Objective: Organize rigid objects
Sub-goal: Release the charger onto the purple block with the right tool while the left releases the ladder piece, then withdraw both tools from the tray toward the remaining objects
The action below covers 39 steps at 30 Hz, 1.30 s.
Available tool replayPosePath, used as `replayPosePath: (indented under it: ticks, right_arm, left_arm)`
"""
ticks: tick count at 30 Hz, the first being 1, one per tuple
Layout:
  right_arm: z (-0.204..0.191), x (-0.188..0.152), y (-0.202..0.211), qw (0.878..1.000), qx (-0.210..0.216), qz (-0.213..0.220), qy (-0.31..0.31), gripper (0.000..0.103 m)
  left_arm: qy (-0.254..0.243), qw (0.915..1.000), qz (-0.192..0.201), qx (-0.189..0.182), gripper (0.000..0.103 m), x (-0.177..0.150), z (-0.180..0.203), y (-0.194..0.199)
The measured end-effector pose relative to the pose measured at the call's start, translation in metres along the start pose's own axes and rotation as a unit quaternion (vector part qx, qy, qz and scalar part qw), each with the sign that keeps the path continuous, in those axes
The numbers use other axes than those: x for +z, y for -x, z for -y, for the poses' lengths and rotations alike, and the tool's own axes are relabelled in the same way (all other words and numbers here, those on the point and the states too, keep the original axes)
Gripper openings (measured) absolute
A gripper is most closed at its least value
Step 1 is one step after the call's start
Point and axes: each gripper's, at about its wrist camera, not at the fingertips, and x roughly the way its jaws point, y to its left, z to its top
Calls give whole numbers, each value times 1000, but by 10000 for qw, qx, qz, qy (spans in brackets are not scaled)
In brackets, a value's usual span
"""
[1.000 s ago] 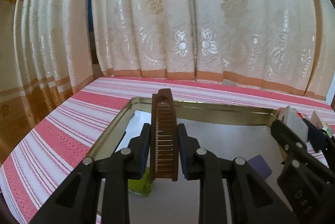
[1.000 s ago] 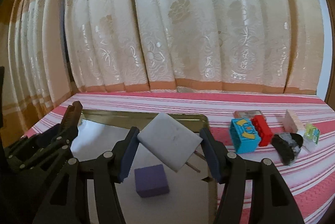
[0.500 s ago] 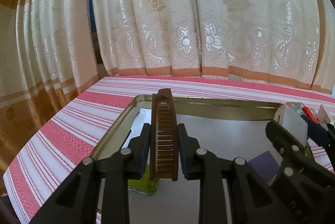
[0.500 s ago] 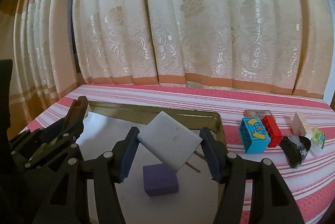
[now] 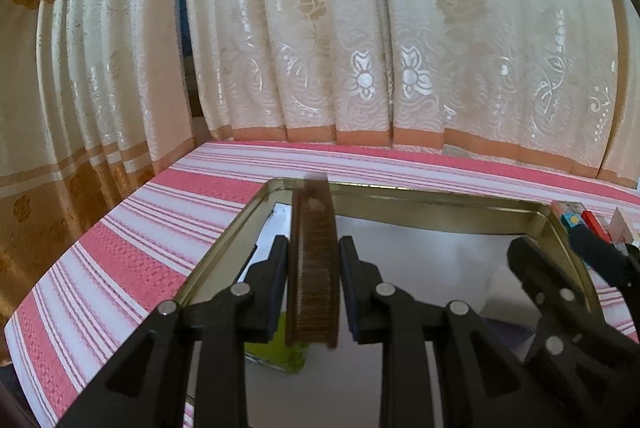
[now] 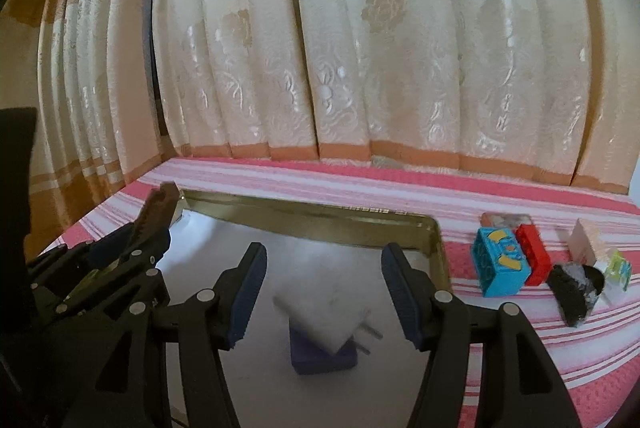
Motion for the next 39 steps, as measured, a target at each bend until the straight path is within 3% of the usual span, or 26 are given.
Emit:
replayPosePath:
  ticks: [5,6,8,9,10,13,18,39]
  right_arm:
    - [3,0,10,9996,-117,249,-76,74]
    - [4,-1,15,9991,-187,372,-117,76]
    - [7,-3,23,9976,-342,581,-170,80]
    - [8,-3,27,9966,-445,672,-190,83]
    - [10,-4,30,9956,-528,752,-205,85]
    - [16,-3,33,9941,-662,817,-267,85]
    - [25,-3,34,9933,-752,763,-441,85]
    - [48,-8,51,9902,-1013,838,-476,85]
  left_arm:
    - [42,10000,5,4,24,0,-2,0]
    - [19,10000,43,6,29,0,-2,1]
    - [-23,9999,151,72,55,-1,0,5]
    - [-30,9997,202,111,75,-1,0,7]
    - [-35,9996,263,137,84,-1,0,9]
    - [-101,9989,418,177,96,-1,3,15]
    - [-258,9981,520,219,103,0,8,18]
    - [-214,9977,639,110,103,-4,14,29]
